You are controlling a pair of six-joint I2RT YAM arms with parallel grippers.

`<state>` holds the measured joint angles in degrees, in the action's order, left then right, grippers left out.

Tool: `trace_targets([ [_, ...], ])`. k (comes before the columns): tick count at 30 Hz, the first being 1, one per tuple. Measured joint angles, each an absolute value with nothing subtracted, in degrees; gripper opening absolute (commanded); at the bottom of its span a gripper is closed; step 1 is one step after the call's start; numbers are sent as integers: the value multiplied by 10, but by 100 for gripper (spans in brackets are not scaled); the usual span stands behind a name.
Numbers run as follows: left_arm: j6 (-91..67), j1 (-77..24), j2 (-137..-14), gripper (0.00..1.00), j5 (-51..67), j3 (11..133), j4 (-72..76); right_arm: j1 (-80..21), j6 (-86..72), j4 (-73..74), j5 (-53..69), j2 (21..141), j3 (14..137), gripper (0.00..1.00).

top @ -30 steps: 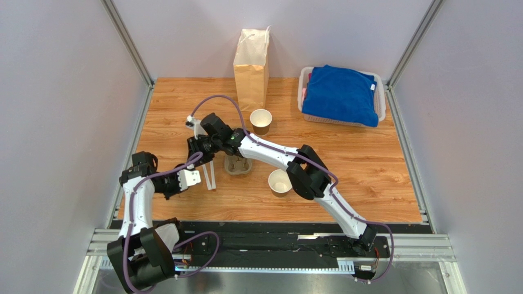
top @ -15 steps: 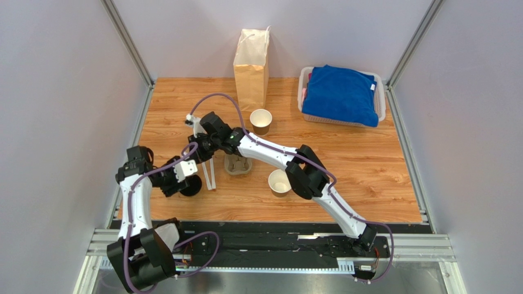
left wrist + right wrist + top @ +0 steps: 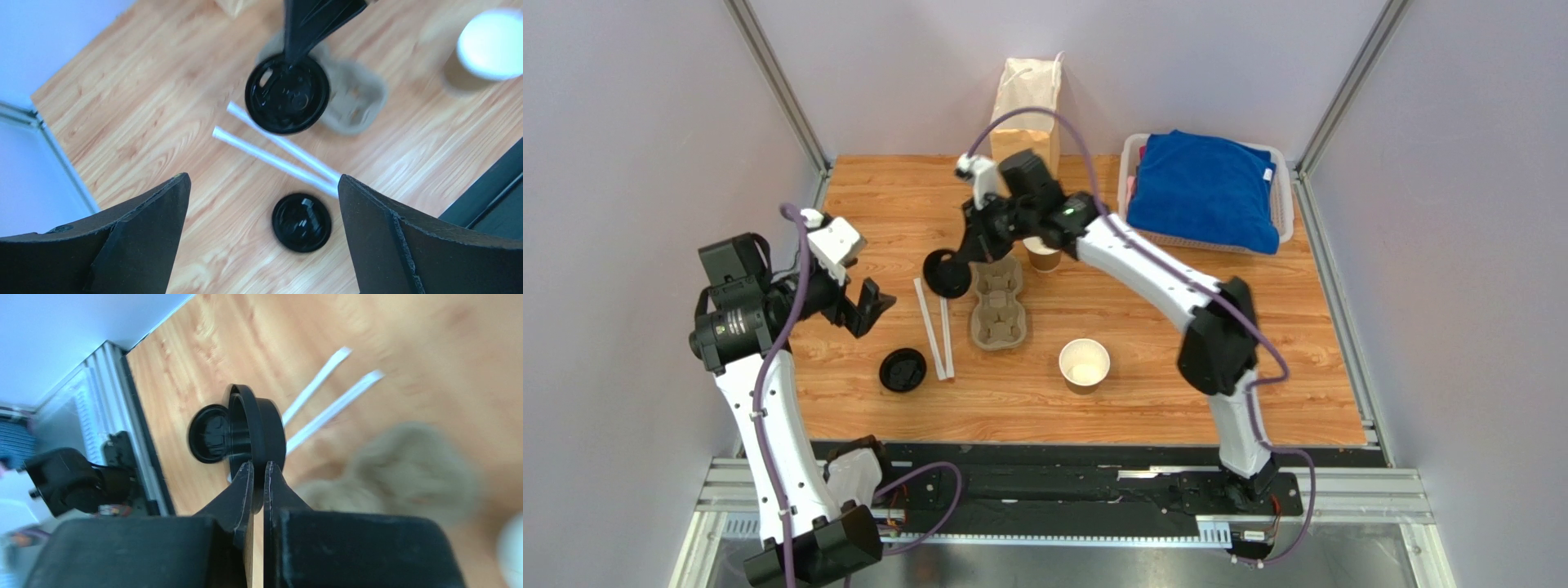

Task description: Pack the takeout coffee

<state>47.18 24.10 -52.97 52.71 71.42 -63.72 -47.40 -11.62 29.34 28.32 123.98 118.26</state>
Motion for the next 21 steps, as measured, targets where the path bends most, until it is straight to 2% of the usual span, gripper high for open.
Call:
trace_targets([
  [4,389,240,-552,99,590,773,-632,-446,22,343,240,1061,1105,0],
  [8,352,209,-561,99,648,796,-628,-456,166,331,193,849,969,0],
  [14,336,51,-543,99,660,796,-601,-468,402,215,151,566,693,0],
  [17,313,-24,-540,91,649,797,-573,-484,529,173,145,486,601,0],
  [21,230,-78,-543,74,608,796,-511,-539,708,135,120,416,488,0],
])
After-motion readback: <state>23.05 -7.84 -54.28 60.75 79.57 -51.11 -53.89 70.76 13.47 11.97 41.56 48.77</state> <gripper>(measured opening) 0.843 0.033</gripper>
